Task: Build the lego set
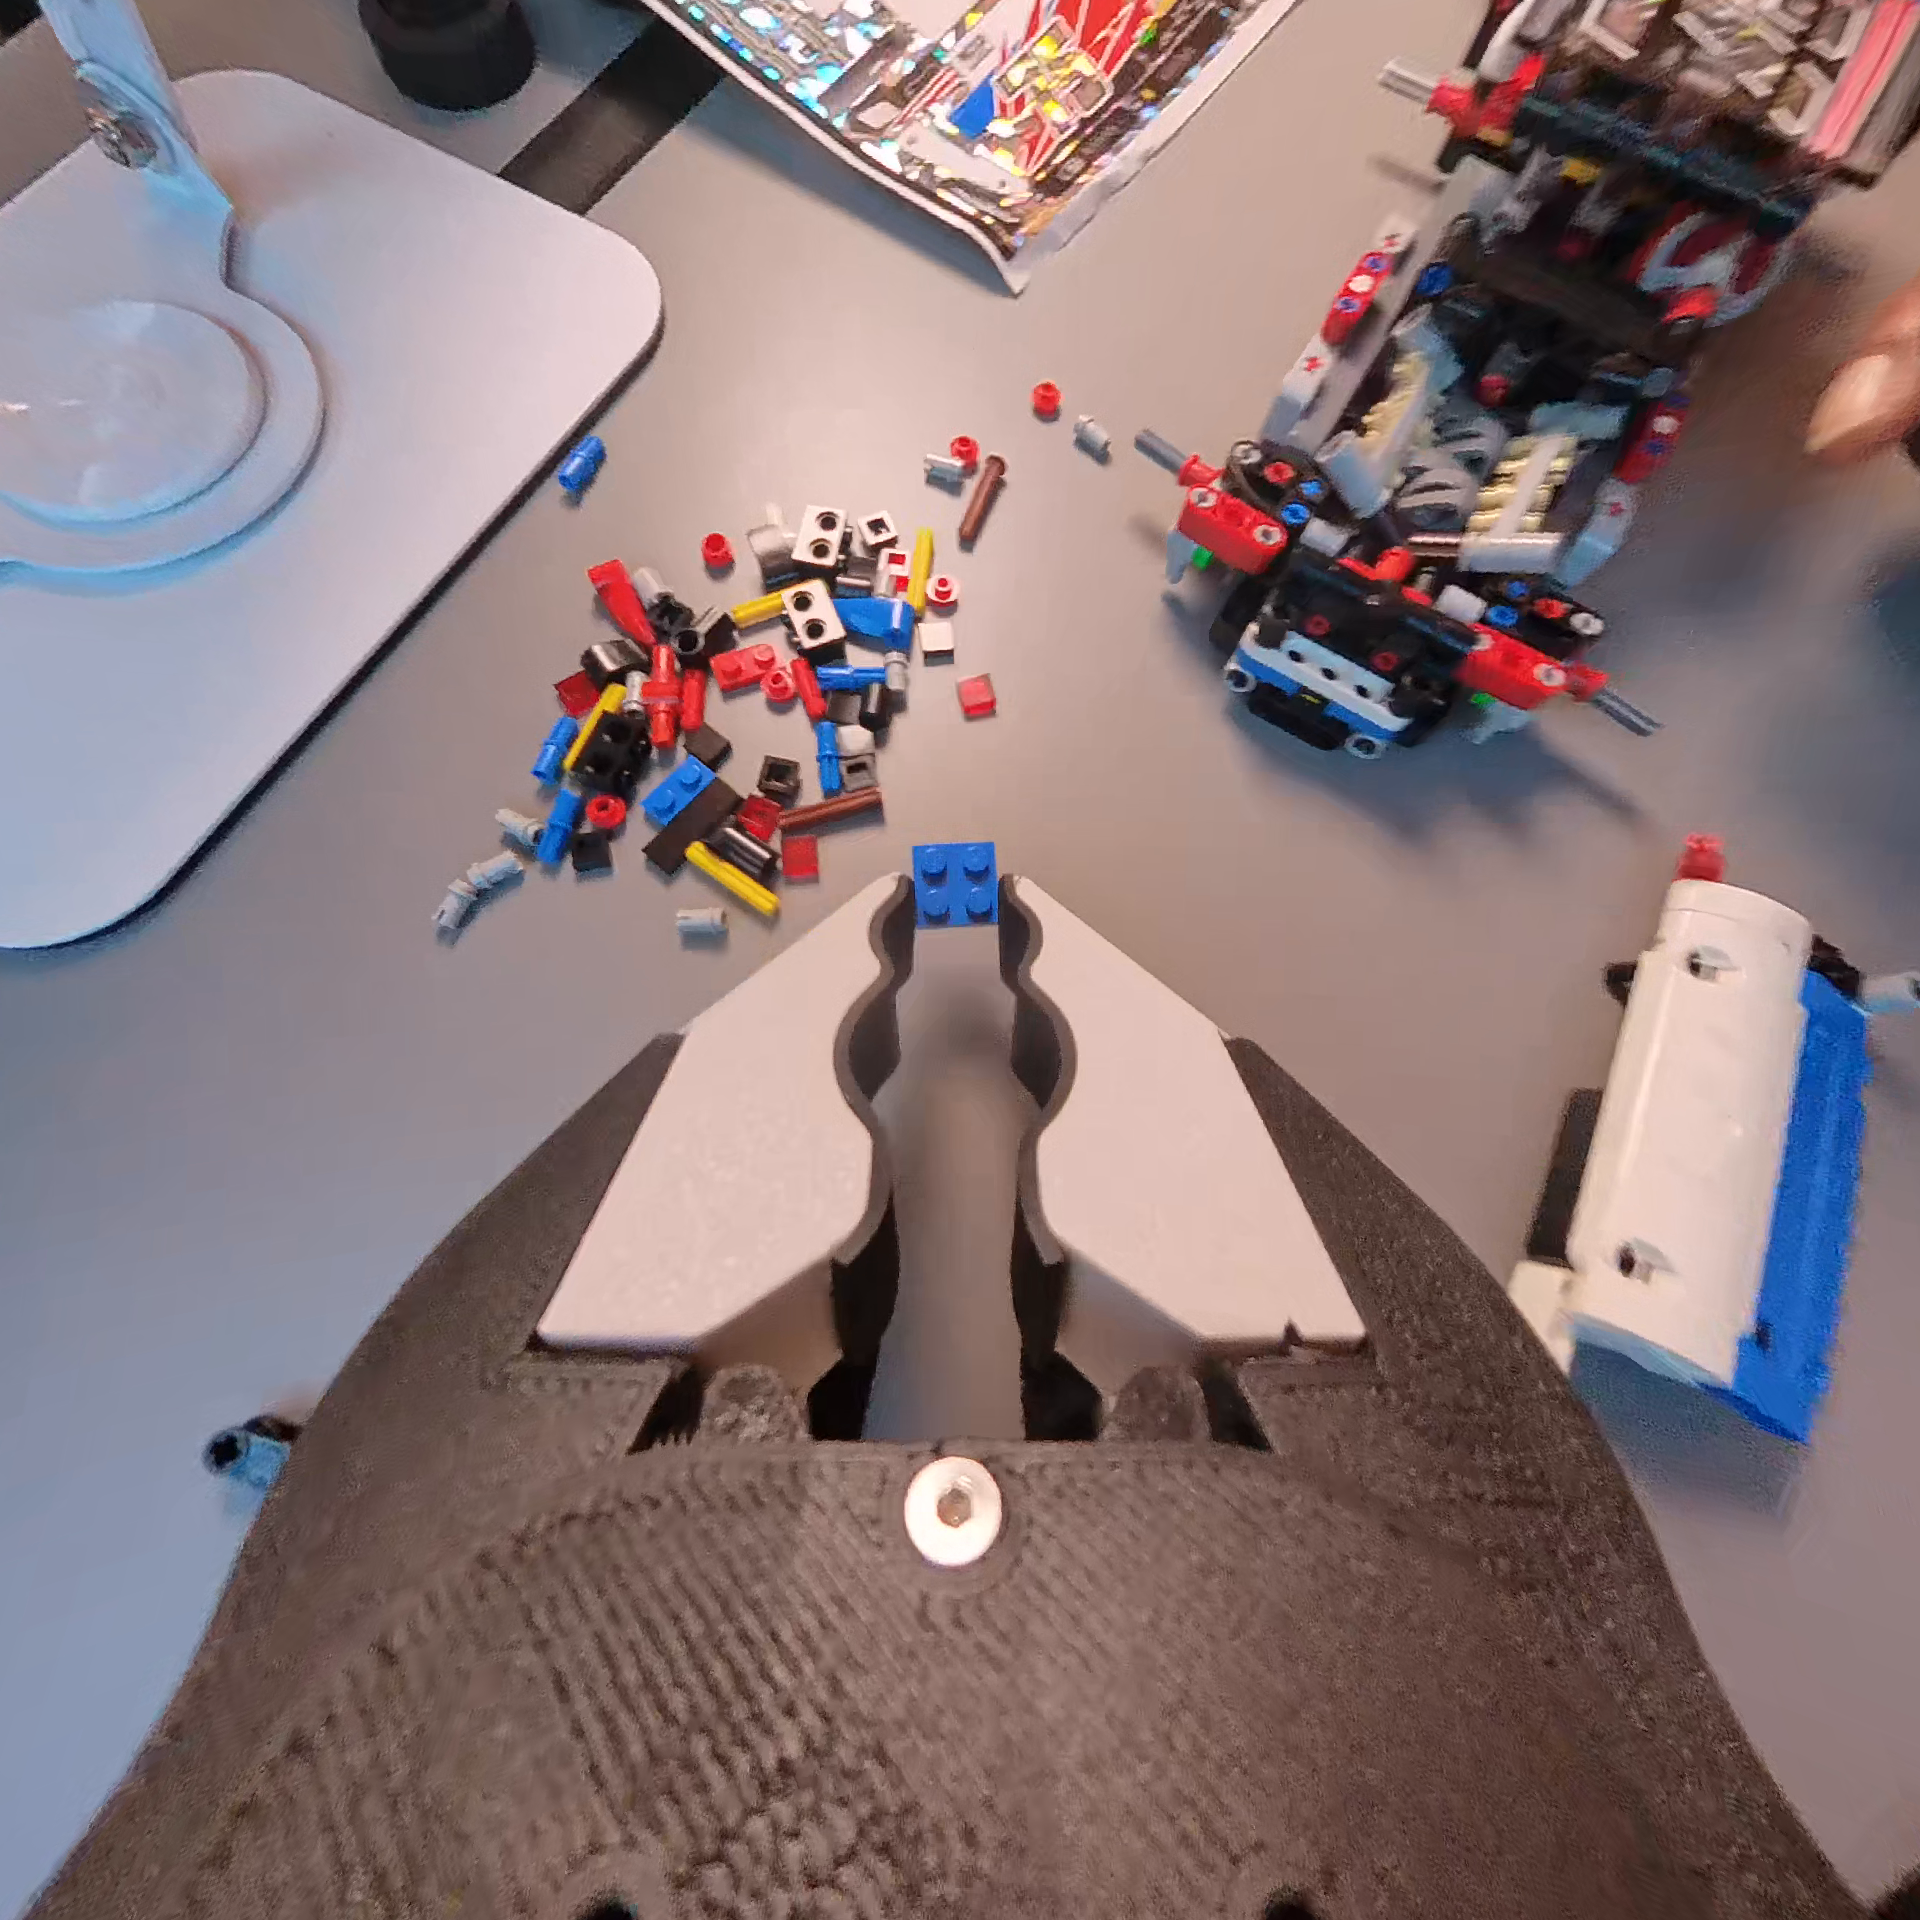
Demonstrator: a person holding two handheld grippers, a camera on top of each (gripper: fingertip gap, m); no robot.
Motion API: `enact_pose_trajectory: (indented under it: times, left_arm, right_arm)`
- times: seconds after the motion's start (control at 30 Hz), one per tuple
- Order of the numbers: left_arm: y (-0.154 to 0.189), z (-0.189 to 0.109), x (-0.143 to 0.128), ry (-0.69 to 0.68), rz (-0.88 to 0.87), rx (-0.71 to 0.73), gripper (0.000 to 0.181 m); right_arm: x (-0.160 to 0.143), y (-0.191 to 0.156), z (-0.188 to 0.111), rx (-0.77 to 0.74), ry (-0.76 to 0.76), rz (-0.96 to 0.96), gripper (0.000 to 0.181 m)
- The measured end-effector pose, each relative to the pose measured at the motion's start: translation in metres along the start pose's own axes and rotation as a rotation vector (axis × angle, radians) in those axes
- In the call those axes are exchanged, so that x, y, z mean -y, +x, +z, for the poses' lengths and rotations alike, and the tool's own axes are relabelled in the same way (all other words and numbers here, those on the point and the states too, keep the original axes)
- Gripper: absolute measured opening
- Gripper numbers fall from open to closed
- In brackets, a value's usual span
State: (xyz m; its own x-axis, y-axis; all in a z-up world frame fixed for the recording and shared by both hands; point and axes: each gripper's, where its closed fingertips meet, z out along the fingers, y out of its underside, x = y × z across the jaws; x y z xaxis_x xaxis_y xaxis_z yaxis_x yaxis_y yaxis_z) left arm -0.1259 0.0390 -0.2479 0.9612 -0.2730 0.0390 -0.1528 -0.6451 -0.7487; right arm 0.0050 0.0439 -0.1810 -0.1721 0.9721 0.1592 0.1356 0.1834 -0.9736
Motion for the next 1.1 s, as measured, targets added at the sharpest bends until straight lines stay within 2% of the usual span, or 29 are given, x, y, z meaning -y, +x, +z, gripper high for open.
enact_pose_trajectory:
  times: [0.03, 0.23, 0.33, 0.6, 0.73, 0.93, 0.97, 1.03, 1.1]
  left_arm:
    - [0.008, -0.009, -0.003, -0.001, 0.011, -0.032, 0.013]
    - [0.052, -0.058, -0.062, -0.187, 0.138, -0.155, 0.014]
    - [0.068, -0.075, -0.083, -0.214, 0.131, -0.21, 0.014]
    - [0.076, -0.076, -0.104, -0.243, 0.145, -0.197, 0.014]
    - [0.077, -0.075, -0.103, -0.237, 0.147, -0.201, 0.014]
    - [0.074, -0.076, -0.098, -0.216, 0.141, -0.187, 0.023]
    - [0.072, -0.077, -0.088, -0.175, 0.133, -0.185, 0.024]
    - [0.062, -0.077, -0.051, -0.027, 0.107, -0.157, 0.024]
    - [0.034, -0.071, -0.009, 0.117, 0.059, -0.061, 0.023]
  right_arm:
    - [0.0, 0.0, 0.0, -0.002, 0.0, 0.002, 0.013]
    - [-0.002, -0.002, 0.003, 0.001, -0.009, 0.001, 0.013]
    - [-0.002, -0.003, 0.005, 0.001, -0.013, 0.003, 0.012]
    - [-0.003, -0.004, 0.006, -0.018, -0.022, -0.011, 0.012]
    - [-0.002, 0.0, 0.004, -0.031, -0.017, -0.002, 0.012]
    - [-0.003, 0.0, 0.005, -0.025, -0.017, 0.002, 0.012]
    - [-0.003, -0.001, 0.005, -0.023, -0.017, 0.003, 0.012]
    - [-0.003, -0.001, 0.006, -0.015, -0.018, 0.009, 0.012]
    - [-0.004, -0.002, 0.008, -0.006, -0.02, 0.017, 0.012]
